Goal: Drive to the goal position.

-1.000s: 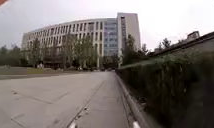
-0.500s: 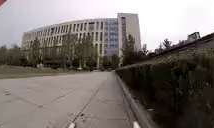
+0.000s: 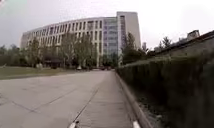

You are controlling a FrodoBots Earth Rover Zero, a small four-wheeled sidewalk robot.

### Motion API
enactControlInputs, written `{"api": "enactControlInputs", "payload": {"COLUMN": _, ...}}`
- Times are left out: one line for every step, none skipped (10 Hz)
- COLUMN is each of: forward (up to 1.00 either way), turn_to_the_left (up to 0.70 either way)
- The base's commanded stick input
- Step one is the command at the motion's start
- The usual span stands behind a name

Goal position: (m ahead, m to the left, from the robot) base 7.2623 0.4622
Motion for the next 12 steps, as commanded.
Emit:
{"api": "enactControlInputs", "payload": {"forward": 0.45, "turn_to_the_left": 0.0}}
{"api": "enactControlInputs", "payload": {"forward": 0.45, "turn_to_the_left": 0.0}}
{"api": "enactControlInputs", "payload": {"forward": 0.45, "turn_to_the_left": 0.0}}
{"api": "enactControlInputs", "payload": {"forward": 0.45, "turn_to_the_left": 0.0}}
{"api": "enactControlInputs", "payload": {"forward": 0.45, "turn_to_the_left": 0.0}}
{"api": "enactControlInputs", "payload": {"forward": 0.45, "turn_to_the_left": 0.0}}
{"api": "enactControlInputs", "payload": {"forward": 0.45, "turn_to_the_left": 0.0}}
{"api": "enactControlInputs", "payload": {"forward": 0.45, "turn_to_the_left": 0.0}}
{"api": "enactControlInputs", "payload": {"forward": 0.45, "turn_to_the_left": 0.0}}
{"api": "enactControlInputs", "payload": {"forward": 0.45, "turn_to_the_left": 0.0}}
{"api": "enactControlInputs", "payload": {"forward": 0.45, "turn_to_the_left": 0.0}}
{"api": "enactControlInputs", "payload": {"forward": 0.45, "turn_to_the_left": 0.0}}
